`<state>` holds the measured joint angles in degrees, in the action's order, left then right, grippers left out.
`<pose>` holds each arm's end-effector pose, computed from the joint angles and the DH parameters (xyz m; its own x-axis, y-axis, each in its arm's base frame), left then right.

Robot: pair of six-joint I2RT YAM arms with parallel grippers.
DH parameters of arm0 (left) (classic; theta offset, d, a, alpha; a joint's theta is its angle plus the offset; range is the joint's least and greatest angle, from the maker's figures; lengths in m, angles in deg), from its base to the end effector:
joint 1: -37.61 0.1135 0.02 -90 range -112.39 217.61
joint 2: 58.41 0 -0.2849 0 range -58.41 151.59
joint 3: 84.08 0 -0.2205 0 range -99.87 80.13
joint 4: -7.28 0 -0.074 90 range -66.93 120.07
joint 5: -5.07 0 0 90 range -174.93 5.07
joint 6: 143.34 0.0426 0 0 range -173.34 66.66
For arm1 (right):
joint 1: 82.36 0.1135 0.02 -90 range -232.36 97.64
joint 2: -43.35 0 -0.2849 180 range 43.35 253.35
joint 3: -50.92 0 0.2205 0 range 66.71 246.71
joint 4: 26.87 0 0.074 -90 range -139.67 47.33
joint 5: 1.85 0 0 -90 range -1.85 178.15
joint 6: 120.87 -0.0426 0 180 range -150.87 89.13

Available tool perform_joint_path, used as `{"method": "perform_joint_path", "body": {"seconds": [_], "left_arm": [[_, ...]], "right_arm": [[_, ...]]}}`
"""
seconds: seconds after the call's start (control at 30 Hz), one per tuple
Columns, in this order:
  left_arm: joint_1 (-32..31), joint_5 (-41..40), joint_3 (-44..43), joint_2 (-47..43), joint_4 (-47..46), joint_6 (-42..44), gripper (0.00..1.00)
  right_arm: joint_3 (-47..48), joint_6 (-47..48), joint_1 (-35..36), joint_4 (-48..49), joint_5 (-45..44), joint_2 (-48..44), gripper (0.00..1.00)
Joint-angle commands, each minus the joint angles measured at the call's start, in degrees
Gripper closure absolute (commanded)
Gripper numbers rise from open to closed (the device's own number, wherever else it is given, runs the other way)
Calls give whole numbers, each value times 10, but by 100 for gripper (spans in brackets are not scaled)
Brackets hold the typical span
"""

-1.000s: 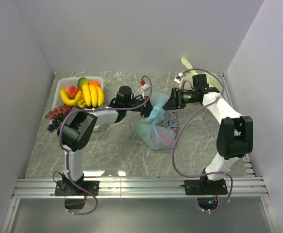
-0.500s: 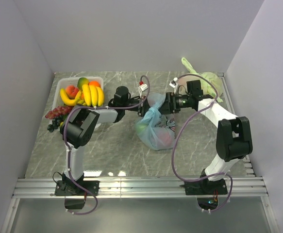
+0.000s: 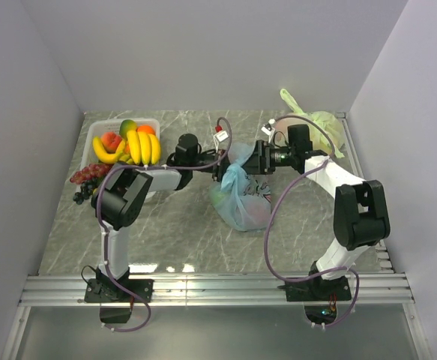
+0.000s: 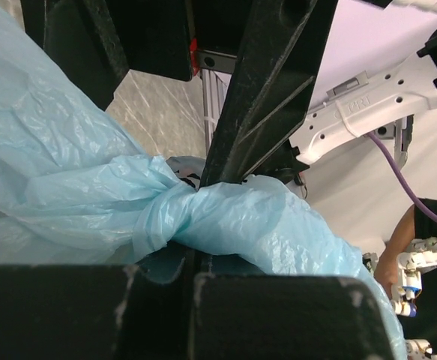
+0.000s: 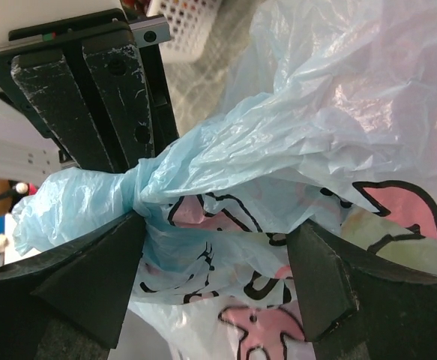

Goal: Place the fake fruits into the plastic bag and tie a complex knot

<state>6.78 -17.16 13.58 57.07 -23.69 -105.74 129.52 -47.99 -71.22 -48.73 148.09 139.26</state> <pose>0.3381 -0.2477 0.2467 -0.8028 0.1300 -0.5819 0.5772 -0.0757 -0.8131 0.3203 0.1007 0.2711 -0.8146 -0.0101 -0.5800 -0.5392 0.3817 0.7507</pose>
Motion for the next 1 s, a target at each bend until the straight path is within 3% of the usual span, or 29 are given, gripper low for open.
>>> {"method": "perform_joint_path", "body": {"seconds": [0.0, 0.2, 0.5, 0.73, 0.83, 0.97], "left_arm": [[-22, -79, 2, -11, -39, 10, 100], [-13, -80, 12, -6, -74, -22, 100], [-12, -56, 14, -22, -66, -9, 100], [-15, -64, -2, -3, -170, -107, 100], [-18, -65, -11, 3, -191, -119, 100], [-23, -62, -11, 7, -213, -133, 99]], "right_arm": [[16, 76, 13, -112, 95, -33, 17], [28, 198, -13, -253, 117, -36, 22], [73, 200, -46, -258, 113, -21, 31], [48, 271, -7, -300, 69, -21, 28], [10, 247, 6, -254, 45, -30, 26], [-16, 145, 29, -118, 30, -36, 22]]}}
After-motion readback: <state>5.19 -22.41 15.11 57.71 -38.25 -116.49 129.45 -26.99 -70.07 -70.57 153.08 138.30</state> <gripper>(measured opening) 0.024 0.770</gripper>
